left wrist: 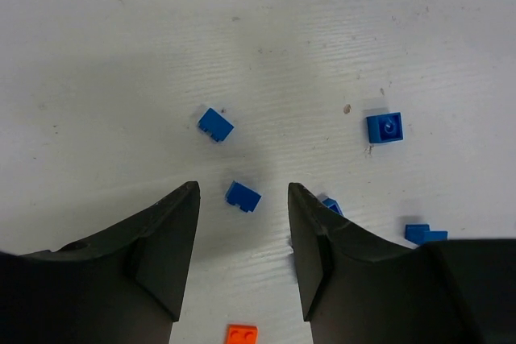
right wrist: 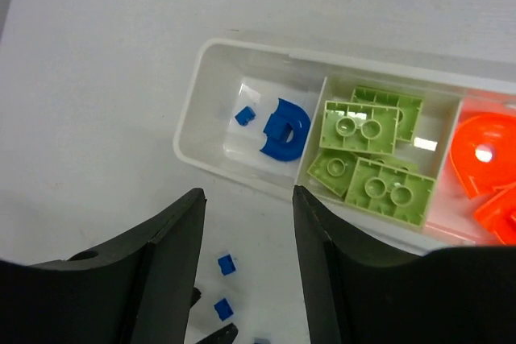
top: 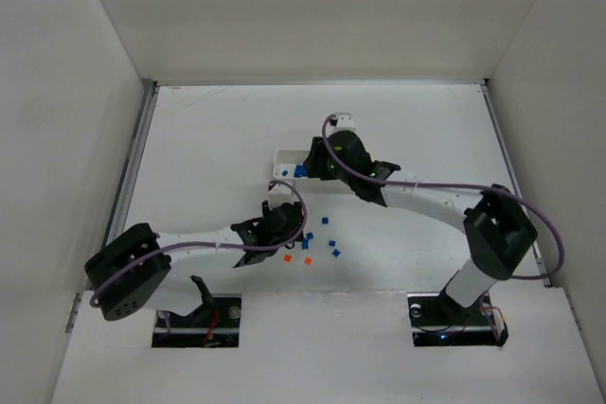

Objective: Sort the legos into containers by color

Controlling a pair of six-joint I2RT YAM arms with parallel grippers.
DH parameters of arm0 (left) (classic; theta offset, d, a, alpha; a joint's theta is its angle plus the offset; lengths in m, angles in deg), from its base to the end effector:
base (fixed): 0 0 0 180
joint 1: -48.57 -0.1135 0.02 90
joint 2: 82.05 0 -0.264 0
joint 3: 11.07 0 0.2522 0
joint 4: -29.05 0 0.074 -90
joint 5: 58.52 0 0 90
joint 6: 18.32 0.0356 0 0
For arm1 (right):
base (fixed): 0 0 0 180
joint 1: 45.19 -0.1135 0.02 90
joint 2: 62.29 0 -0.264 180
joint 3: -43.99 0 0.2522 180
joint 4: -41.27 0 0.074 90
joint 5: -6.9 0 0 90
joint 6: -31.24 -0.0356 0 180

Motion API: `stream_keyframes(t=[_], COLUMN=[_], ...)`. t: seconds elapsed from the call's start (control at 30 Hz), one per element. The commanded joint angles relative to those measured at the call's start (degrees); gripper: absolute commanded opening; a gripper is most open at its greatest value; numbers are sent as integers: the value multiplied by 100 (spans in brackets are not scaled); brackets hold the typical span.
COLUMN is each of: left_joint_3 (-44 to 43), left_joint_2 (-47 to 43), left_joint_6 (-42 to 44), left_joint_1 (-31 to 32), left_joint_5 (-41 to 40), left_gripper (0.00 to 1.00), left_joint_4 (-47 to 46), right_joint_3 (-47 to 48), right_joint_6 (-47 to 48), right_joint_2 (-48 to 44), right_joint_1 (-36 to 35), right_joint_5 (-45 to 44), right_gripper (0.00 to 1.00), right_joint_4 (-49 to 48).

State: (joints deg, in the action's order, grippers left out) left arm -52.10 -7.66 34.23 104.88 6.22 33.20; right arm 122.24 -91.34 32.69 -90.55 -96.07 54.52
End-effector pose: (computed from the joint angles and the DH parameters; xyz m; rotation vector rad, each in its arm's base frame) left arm 0.1479 -0.1945 0.1644 0.1194 2.1856 -0.4497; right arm 0.2717 0.2638 0.2496 -0.0981 2.1317 0.5853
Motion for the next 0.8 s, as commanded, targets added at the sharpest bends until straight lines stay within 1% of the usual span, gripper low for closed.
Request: stream_keyframes(t=[0.0, 0.37, 0.53, 0.6, 0.7, 0.77], left_joint_3=[-244, -376, -446, -490, -586, -674], left_joint_2=[198, 602, 726, 612, 262, -72], left_joint_6=[238, 150, 142, 142, 177, 212], left_joint_1=[94, 261, 375, 428, 455, 376], left_joint_5=[-173, -251, -392, -471, -664, -700], left_gripper=[44, 30, 18, 14, 11, 11], left_joint_4=[-226, 29, 187, 318, 485, 556], right_joint_3=[-497, -1834, -2247, -2414, -2669, -2827], right_joint_6=[-117, -451, -539, -548, -557, -513], right_joint_2=[-479, -1385, -1701, -1842, -2036, -2132], right_joint_1=[-20, 32, 94, 94, 76, 33], right_joint_5=[-39, -118, -135, -144, -144, -144], right_gripper=[53, 53, 54, 54, 53, 47], right_joint_4=[-572, -994, -1030, -1056, -1021, -942])
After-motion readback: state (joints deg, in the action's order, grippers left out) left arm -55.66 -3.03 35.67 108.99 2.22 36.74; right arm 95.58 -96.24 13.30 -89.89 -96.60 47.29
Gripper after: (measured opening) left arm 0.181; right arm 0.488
